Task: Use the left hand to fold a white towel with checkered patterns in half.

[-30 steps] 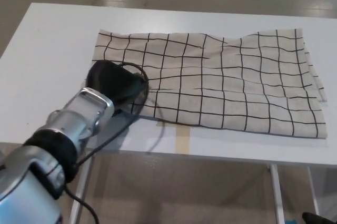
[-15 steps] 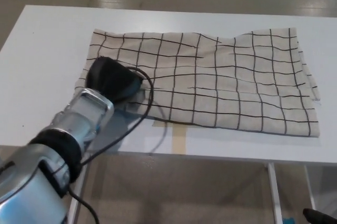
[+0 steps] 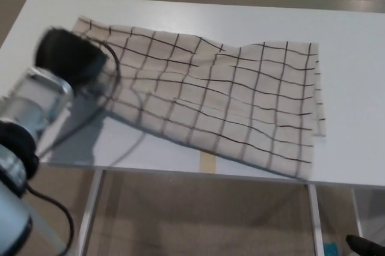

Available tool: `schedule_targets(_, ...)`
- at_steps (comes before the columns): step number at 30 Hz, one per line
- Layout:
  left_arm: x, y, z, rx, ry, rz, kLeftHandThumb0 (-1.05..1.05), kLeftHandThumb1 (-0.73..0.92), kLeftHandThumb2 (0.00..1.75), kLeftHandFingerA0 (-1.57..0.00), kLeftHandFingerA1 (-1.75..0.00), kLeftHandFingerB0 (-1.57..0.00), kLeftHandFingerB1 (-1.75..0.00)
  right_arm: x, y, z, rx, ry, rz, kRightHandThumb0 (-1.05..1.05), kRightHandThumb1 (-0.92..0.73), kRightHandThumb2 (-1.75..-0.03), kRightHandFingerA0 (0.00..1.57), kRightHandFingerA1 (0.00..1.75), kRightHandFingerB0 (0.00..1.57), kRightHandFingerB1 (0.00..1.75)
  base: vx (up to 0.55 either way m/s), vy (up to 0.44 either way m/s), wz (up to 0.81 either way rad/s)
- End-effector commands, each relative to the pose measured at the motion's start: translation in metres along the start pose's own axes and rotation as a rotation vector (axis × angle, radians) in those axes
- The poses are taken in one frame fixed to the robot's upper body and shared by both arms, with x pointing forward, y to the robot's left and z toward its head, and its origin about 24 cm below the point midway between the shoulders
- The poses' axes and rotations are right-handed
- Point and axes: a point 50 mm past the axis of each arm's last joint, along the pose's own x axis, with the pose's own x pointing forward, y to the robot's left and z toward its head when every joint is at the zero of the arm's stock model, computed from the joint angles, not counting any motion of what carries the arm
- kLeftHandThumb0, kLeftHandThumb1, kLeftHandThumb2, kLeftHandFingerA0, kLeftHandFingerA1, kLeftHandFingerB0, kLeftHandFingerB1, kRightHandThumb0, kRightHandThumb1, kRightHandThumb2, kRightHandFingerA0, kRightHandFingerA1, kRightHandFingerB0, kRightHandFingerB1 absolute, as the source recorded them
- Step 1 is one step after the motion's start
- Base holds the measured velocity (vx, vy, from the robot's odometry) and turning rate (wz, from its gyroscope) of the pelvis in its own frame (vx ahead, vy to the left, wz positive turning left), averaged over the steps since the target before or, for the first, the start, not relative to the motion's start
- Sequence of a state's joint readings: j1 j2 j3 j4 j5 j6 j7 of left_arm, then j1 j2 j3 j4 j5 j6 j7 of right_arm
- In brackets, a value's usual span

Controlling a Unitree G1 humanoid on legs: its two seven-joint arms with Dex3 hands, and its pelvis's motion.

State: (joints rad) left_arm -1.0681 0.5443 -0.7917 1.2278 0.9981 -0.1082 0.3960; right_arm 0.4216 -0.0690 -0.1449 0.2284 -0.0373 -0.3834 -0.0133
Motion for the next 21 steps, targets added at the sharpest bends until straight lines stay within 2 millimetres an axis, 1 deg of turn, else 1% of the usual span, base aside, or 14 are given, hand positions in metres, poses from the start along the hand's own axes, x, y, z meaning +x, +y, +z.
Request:
schedule_targets(1, 0.002, 0.015, -0.025, 0.009, 0.064, 0.050, -0.21, 0.59, 0.55, -0.77, -1.75, -0.68, -1.61, -0.006, -0.006, -0.007, 0.008, 0.039, -0.007, -0.28, -0.69, -0.60, 0.51, 0.67, 0.50, 0.58, 0.00, 0.000, 0.00)
schedule_targets(2, 0.002, 0.018, -0.026, 0.010, 0.056, 0.064, -0.30, 0.40, 0.75, -1.11, -1.40, -0.92, -1.28, -0.006, -0.006, -0.008, 0.015, 0.040, -0.007, -0.28, -0.69, -0.60, 0.52, 0.67, 0.50, 0.58, 0.00, 0.000, 0.00)
schedule_targets(4, 0.002, 0.021, -0.027, 0.019, 0.046, 0.081, -0.30, 0.40, 0.76, -1.12, -1.41, -0.92, -1.28, -0.006, -0.006, -0.008, 0.021, 0.043, -0.008, -0.28, -0.70, -0.60, 0.52, 0.67, 0.50, 0.59, 0.00, 0.000, 0.00)
schedule_targets(5, 0.003, 0.022, -0.027, 0.024, 0.043, 0.085, -0.30, 0.40, 0.76, -1.12, -1.41, -0.92, -1.28, -0.007, -0.005, -0.008, 0.021, 0.044, -0.008, -0.28, -0.70, -0.60, 0.52, 0.67, 0.50, 0.59, 0.00, 0.000, 0.00)
schedule_targets(6, 0.004, 0.024, -0.027, 0.033, 0.042, 0.088, -0.24, 0.58, 0.55, -0.78, -1.75, -0.68, -1.61, -0.006, -0.005, -0.008, 0.019, 0.044, -0.008, -0.28, -0.70, -0.60, 0.52, 0.67, 0.50, 0.59, 0.00, 0.000, 0.00)
schedule_targets(10, 0.008, 0.031, -0.023, 0.045, 0.026, 0.096, -0.24, 0.58, 0.56, -0.78, -1.75, -0.68, -1.61, -0.006, -0.004, -0.007, 0.017, 0.045, -0.006, -0.28, -0.71, -0.60, 0.53, 0.68, 0.50, 0.58, 0.00, 0.000, 0.00)
schedule_targets(11, 0.013, 0.043, -0.013, 0.053, -0.023, 0.161, -0.26, 0.58, 0.55, -0.78, -1.75, -0.66, -1.63, -0.008, -0.004, -0.007, 0.028, 0.042, -0.009, -0.28, -0.71, -0.60, 0.53, 0.68, 0.50, 0.58, 0.00, 0.000, 0.00)
schedule_targets(12, 0.014, 0.046, -0.011, 0.061, -0.037, 0.179, -0.28, 0.58, 0.55, -0.78, -1.74, -0.66, -1.61, -0.008, -0.004, -0.007, 0.028, 0.044, -0.009, -0.28, -0.71, -0.60, 0.53, 0.68, 0.50, 0.58, 0.00, 0.000, 0.00)
schedule_targets(15, 0.015, 0.049, -0.008, 0.072, -0.051, 0.195, -0.28, 0.58, 0.55, -0.78, -1.74, -0.66, -1.61, -0.008, -0.004, -0.007, 0.027, 0.046, -0.009, -0.28, -0.71, -0.60, 0.53, 0.68, 0.50, 0.58, 0.00, 0.000, 0.00)
schedule_targets(16, 0.023, 0.070, 0.007, 0.100, -0.128, 0.238, -0.51, 0.43, 0.65, -0.85, -1.47, -0.99, -0.66, -0.006, -0.003, -0.006, 0.030, 0.042, -0.009, -0.27, -0.71, -0.60, 0.53, 0.68, 0.51, 0.59, 0.00, 0.000, 0.00)
schedule_targets(17, 0.026, 0.081, 0.016, 0.124, -0.174, 0.275, -0.47, 0.40, 0.77, -0.98, -1.33, -0.93, -0.68, -0.005, -0.003, -0.005, 0.036, 0.037, -0.007, -0.27, -0.71, -0.60, 0.54, 0.68, 0.51, 0.59, 0.00, 0.000, 0.00)
schedule_targets(19, 0.029, 0.093, 0.024, 0.153, -0.219, 0.318, -0.47, 0.40, 0.77, -0.98, -1.33, -0.93, -0.68, -0.004, -0.002, -0.003, 0.043, 0.029, -0.003, -0.27, -0.71, -0.60, 0.54, 0.68, 0.51, 0.59, 0.00, 0.000, 0.00)
schedule_targets(20, 0.030, 0.104, 0.037, 0.162, -0.265, 0.376, -0.43, 0.49, 0.59, -0.90, -1.61, -1.03, -0.76, -0.003, -0.002, -0.003, 0.030, 0.023, 0.000, -0.27, -0.71, -0.60, 0.53, 0.68, 0.51, 0.58, 0.00, 0.000, 0.00)
schedule_targets(21, 0.031, 0.109, 0.043, 0.166, -0.285, 0.401, -0.43, 0.49, 0.59, -0.90, -1.61, -1.03, -0.76, -0.002, -0.002, -0.003, 0.025, 0.020, 0.001, -0.27, -0.71, -0.60, 0.53, 0.68, 0.51, 0.58, 0.00, 0.000, 0.00)
